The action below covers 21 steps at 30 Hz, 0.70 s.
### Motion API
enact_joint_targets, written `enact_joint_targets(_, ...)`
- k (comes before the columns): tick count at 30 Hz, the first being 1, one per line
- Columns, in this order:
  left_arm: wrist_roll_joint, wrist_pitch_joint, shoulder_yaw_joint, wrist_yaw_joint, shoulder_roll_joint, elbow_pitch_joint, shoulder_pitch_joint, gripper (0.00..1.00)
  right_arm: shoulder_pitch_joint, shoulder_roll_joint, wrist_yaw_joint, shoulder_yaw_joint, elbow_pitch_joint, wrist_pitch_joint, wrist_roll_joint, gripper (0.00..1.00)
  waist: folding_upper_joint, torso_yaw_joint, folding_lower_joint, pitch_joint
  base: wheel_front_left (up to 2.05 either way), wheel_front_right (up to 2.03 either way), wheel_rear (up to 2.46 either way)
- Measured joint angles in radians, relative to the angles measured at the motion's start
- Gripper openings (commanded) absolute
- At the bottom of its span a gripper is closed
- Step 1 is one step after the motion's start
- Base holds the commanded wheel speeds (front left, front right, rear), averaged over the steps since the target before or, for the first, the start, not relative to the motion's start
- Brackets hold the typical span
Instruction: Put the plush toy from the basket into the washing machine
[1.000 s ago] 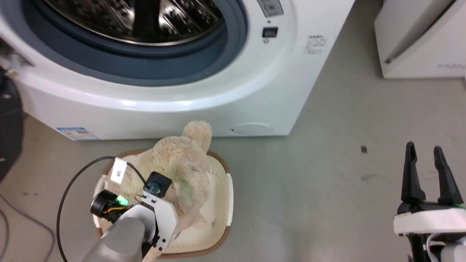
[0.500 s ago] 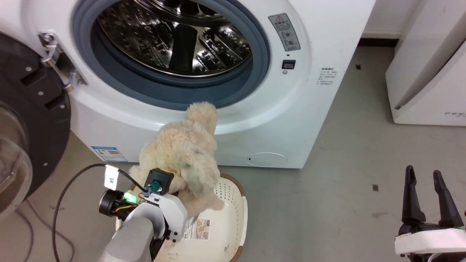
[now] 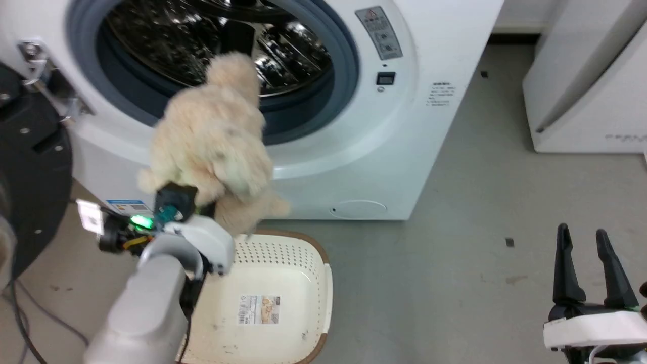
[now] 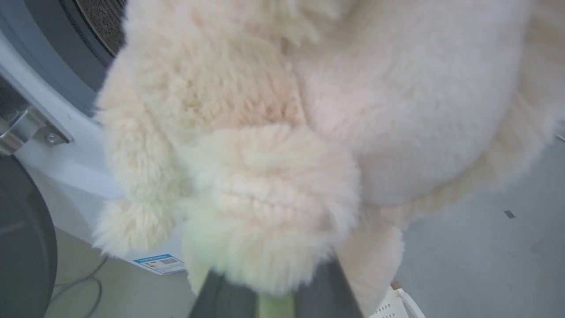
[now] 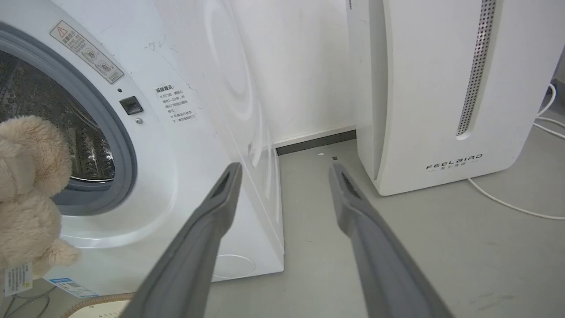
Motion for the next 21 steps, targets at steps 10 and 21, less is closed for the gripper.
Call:
enact_joint_targets(10,0.001,0.000,0.076,-0.004,0.050,0.016,-0.184,0.00,-0.072,0.000,0.000,0.003,-0.007,0.000,0.027,1.00,0.0000,-0.065,0.0001,0.107,0.00,0.00,0.00)
enact_joint_targets(21,0.029,0.000,0.137,0.005,0.100,0.030,-0.416,0.00,-0.172,0.000,0.000,0.027,-0.021,0.000,0.065,1.00,0.0000,-0.149,0.0002,0.286,0.00,0.00,0.00)
